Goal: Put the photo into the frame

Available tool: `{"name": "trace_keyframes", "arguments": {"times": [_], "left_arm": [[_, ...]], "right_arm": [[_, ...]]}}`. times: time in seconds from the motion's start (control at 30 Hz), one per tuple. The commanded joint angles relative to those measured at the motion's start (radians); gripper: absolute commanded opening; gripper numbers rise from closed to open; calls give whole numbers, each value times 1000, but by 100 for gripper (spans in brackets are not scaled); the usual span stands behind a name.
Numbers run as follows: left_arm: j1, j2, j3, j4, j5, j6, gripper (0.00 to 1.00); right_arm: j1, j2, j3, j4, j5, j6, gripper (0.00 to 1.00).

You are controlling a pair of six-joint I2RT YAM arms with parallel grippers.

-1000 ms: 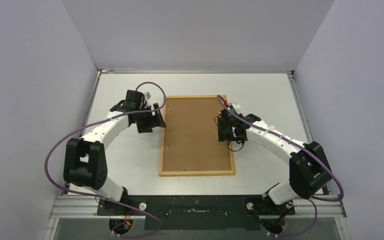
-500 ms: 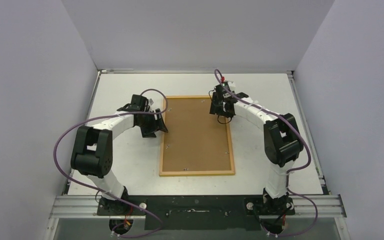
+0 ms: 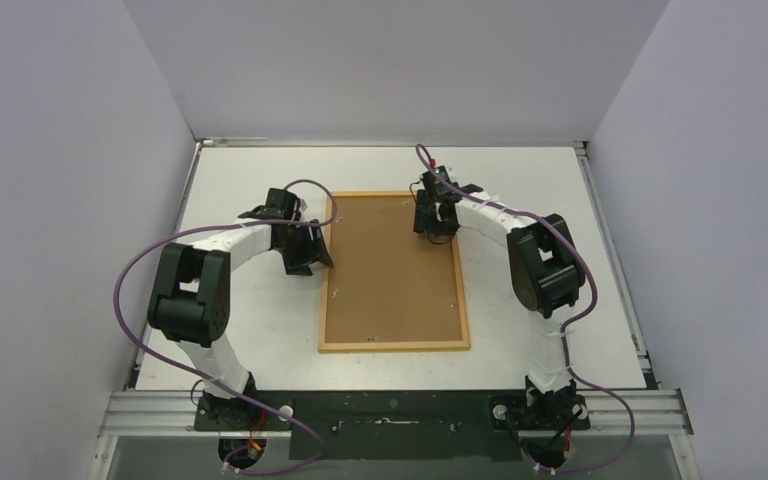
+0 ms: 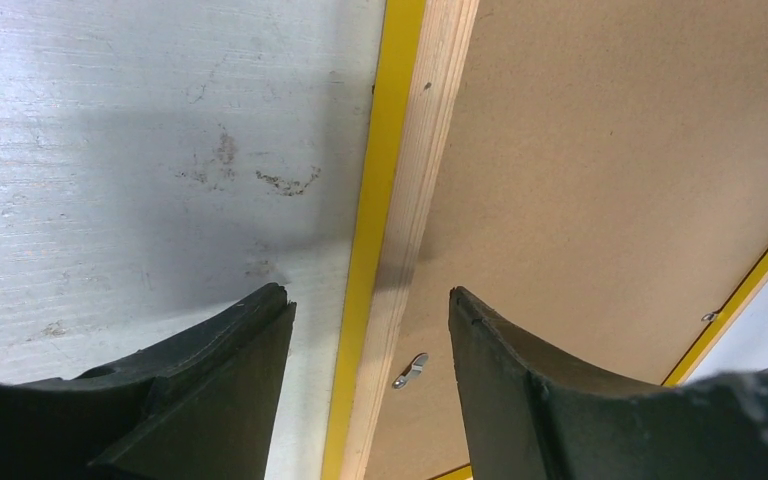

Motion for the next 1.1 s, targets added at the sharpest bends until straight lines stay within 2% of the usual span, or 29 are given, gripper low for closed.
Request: {"name": "trace_keyframes", "arguments": {"times": [0.0,0.53,0.8,1.07], "left_arm": [[-5,3,15,2,0,-10,56],[-6,12,-4,8,1,-17,52],[-6,14,-13,17,8,-21,51],[-6,21,-12,19,10,-22,51]], "right_arm": [[-12,7,43,12,26,-31,48],[-17,34,40,17,119,-85,48],[-19,55,40,21,100,-136,48],[-19,84,60,15,131,-86,48]]}}
